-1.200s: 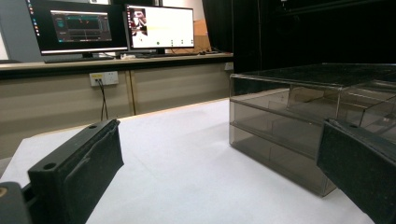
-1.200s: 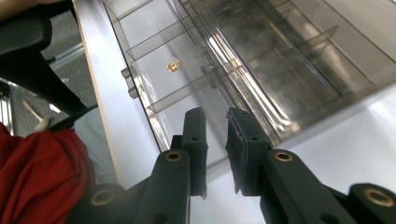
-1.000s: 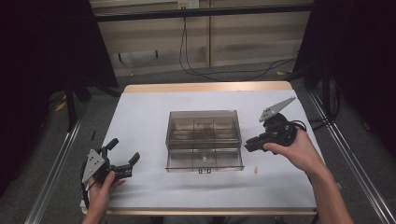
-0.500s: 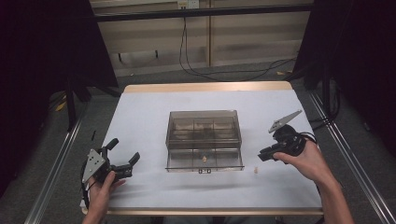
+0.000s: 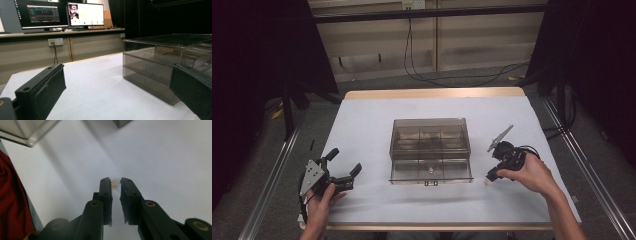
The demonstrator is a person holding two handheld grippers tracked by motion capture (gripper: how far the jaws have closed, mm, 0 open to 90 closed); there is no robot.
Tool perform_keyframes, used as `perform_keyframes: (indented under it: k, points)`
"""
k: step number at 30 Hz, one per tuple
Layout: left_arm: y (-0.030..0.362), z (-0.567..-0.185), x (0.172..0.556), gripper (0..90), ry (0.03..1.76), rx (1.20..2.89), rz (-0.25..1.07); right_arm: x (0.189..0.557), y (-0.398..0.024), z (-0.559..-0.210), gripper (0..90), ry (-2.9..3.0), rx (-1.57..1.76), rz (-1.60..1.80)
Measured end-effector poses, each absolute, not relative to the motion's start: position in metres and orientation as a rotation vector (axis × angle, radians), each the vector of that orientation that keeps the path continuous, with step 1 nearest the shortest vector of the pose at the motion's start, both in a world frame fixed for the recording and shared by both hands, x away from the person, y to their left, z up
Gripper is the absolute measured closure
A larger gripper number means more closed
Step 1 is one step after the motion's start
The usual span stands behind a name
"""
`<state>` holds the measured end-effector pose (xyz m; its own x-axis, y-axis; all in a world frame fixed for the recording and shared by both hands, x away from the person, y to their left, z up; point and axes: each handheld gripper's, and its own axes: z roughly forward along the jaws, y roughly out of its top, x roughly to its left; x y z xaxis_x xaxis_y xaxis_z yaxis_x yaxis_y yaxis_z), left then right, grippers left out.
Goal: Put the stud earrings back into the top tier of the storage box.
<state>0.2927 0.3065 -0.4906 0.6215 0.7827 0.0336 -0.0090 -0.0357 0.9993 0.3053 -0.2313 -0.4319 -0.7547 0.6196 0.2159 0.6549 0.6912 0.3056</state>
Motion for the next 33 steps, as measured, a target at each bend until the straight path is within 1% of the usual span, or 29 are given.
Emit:
perform_keyframes:
  k: [15,21,33]
  points:
    - [0.307,-0.49,0.293,0.4,0.682,1.492,0.721,0.313,-0.219,-0.443,79.9,-2.771,-1.017,-0.433]
    - [0.307,-0.491,0.293,0.4,0.686,1.488,0.726,0.313,-0.212,-0.449,84.6,-2.787,-1.0,-0.357]
    - [0.307,-0.491,0.293,0.5,0.686,1.488,0.726,0.31,-0.216,-0.449,85.9,-2.787,-1.024,-0.383]
